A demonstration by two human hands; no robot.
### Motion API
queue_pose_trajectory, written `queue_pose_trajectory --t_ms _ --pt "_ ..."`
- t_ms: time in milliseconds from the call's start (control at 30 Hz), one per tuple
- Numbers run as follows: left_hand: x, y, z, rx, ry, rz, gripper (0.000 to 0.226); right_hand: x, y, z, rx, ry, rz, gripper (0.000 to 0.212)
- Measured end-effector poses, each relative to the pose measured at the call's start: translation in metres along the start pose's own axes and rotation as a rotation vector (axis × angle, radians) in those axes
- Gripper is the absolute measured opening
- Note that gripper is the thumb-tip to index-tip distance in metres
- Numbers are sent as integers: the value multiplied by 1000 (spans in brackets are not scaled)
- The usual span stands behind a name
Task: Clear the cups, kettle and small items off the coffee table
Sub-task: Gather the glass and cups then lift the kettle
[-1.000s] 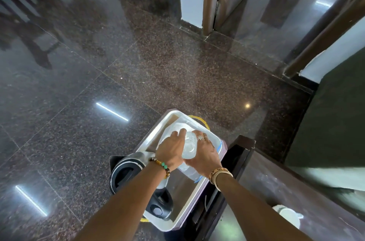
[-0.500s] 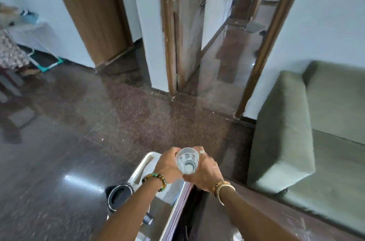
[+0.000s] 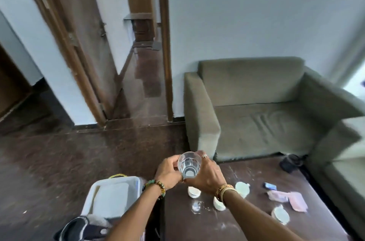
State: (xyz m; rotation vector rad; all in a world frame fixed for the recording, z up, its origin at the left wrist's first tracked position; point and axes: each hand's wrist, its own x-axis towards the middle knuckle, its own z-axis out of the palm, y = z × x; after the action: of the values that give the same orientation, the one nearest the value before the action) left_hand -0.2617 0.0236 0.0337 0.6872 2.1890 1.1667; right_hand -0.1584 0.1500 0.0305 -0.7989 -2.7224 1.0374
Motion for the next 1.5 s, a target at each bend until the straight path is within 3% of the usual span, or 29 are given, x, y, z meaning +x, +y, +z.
queue_pose_trajectory --t_ms 233,567,833,1300,1500 --pt "-4 77 108 21 -124 110 43 -56 82 -83 -4 188 139 83" --pt "-37 148 263 -1 -184 159 48 -123 217 -160 4 250 204 78" --pt "-42 197 339 1 -218 189 57 -150 275 -225 6 289 204 79" --pt "48 136 408 24 -349 -22 56 -104 356 -200 27 167 317 74" --pt "94 113 405 -127 -325 -204 51 -55 373 -183 55 118 342 80"
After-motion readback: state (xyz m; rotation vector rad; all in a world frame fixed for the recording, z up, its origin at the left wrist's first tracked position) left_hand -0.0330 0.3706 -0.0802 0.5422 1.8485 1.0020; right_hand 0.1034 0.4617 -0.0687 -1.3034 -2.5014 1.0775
